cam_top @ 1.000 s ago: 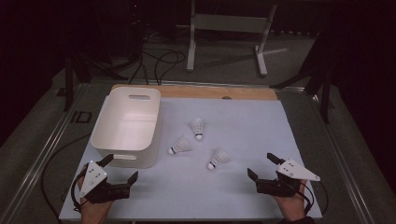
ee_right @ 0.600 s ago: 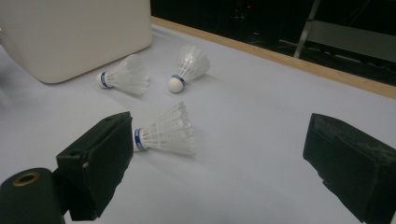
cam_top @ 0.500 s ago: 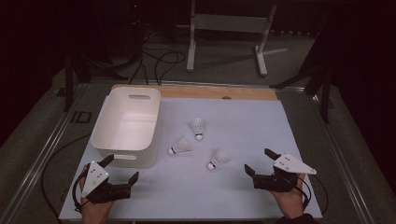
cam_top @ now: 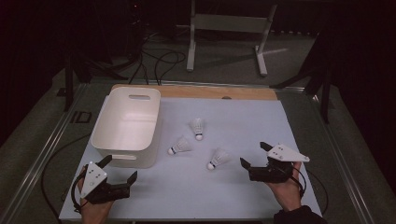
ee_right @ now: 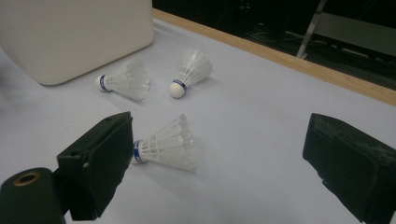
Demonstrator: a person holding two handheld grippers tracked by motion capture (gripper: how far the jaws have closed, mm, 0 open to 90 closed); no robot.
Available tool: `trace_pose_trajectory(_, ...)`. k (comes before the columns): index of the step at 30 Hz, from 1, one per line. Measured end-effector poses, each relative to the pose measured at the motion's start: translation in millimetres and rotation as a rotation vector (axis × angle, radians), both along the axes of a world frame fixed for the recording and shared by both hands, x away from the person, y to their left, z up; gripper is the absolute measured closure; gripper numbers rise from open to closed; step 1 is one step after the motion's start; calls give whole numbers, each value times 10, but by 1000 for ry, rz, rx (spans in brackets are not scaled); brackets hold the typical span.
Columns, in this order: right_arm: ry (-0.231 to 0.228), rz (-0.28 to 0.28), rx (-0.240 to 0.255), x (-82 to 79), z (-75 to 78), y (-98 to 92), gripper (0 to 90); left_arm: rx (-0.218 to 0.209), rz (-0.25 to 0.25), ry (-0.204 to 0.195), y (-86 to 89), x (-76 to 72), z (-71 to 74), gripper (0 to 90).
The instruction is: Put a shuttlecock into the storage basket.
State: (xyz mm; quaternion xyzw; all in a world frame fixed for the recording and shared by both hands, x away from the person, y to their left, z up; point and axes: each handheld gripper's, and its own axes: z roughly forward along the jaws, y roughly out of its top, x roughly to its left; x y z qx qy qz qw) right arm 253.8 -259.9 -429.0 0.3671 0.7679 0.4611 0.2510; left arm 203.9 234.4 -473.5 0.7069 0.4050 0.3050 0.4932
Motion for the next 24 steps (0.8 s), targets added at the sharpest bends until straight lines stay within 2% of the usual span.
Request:
trace_pose_trajectory(7, 42, 12, -16, 92, 12, 71, 87, 0, 1, 0, 4, 3, -3, 0)
trace_pose_trajectory(24, 64, 4, -30, 210, 12, 181, 87, 13, 11, -5, -7, 4, -17, 0)
